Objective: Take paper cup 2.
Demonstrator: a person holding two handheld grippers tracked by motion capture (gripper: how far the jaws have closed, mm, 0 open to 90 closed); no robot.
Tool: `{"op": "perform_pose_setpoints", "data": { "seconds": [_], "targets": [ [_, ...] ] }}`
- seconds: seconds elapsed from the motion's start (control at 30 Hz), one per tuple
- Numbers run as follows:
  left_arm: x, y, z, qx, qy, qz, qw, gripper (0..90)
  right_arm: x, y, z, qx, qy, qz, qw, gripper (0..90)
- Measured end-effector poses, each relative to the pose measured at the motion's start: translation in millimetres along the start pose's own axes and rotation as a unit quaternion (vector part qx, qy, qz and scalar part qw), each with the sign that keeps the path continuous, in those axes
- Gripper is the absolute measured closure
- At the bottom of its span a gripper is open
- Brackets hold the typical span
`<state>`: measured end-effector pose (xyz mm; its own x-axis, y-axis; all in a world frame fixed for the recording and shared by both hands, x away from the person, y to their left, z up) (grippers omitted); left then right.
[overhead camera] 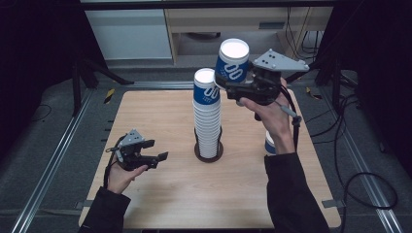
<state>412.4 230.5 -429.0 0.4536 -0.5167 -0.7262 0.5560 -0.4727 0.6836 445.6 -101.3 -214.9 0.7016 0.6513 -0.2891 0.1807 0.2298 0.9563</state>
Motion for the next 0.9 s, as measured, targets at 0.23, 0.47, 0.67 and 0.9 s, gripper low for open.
{"op": "perform_pose_setpoints", "data": {
  "seconds": [0.23, 0.47, 0.67, 0.9],
  "targets": [
    [-0.2, 0.3, 1.3, 0.002, 0.001, -0.001, 1.0000, 23.1, -20.8, -24.8, 8.8, -0.004, -0.007, -0.015, 0.9999, 20.3],
    [-0.1, 0.5, 2.9, 0.005, -0.002, -0.003, 1.0000, 23.0, -31.1, -51.9, 9.3, -0.014, 0.002, -0.038, 0.9992, 20.3],
    [-0.9, 0.8, 4.1, 0.009, -0.006, -0.002, 0.9999, 23.0, -36.3, -84.2, 12.1, -0.013, 0.015, -0.059, 0.9980, 20.2],
    [0.1, 1.5, 6.8, 0.014, -0.007, -0.006, 0.9999, 23.0, -34.3, -115.6, 14.2, -0.004, 0.026, -0.079, 0.9965, 20.1]
  ]
}}
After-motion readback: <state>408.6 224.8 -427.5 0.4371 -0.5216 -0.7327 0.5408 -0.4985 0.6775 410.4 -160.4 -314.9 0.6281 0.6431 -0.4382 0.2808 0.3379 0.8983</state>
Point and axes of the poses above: each handheld gripper's, and its own axes: x roughly forward along the jaws, y roughly out of its top, z roughly to its right, the point moved 3 cm from there along x, roughly forward along the jaws, and after that the axes turned 14 degrees about -z, right-handed, at the moved point
